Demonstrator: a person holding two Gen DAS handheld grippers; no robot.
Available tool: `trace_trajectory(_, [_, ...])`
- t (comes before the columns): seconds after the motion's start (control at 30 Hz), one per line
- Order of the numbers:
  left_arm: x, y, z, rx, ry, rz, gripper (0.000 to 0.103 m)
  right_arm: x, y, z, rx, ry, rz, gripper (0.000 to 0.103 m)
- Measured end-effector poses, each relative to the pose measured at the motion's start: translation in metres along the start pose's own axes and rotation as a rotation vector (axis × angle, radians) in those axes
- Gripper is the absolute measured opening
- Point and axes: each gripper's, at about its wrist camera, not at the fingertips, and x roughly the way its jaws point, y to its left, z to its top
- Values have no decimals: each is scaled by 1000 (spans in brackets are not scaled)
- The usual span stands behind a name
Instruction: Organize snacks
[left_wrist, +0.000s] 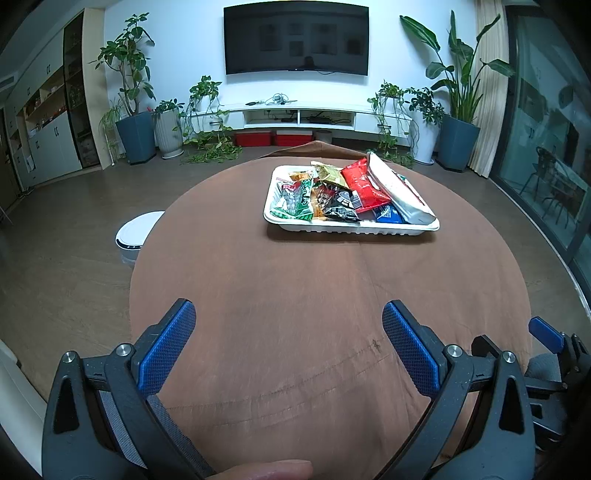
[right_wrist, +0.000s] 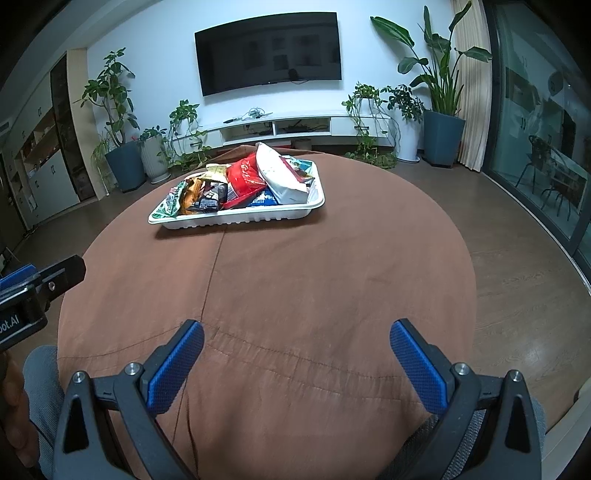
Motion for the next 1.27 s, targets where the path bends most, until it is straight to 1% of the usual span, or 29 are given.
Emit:
trace_trajectory(0.63, [3, 1, -4, -6, 2, 6, 103, -2, 3, 0, -5, 4, 1, 103])
trace_trajectory(0.93, [10, 1, -8, -17, 17, 12, 103, -2, 3, -2, -5, 7, 4, 103])
trace_trajectory(1.1, [13, 0, -6, -26, 13, 48, 103, -1, 3, -5, -4, 11, 7, 103])
trace_trajectory(1.2, [12, -2, -5, -20, -7, 68, 103, 1, 0, -7, 3, 20, 12, 103])
trace_trajectory(1.27, [15, -2, -4, -20, -3, 67, 103, 2, -3, -6, 7, 24, 11, 103])
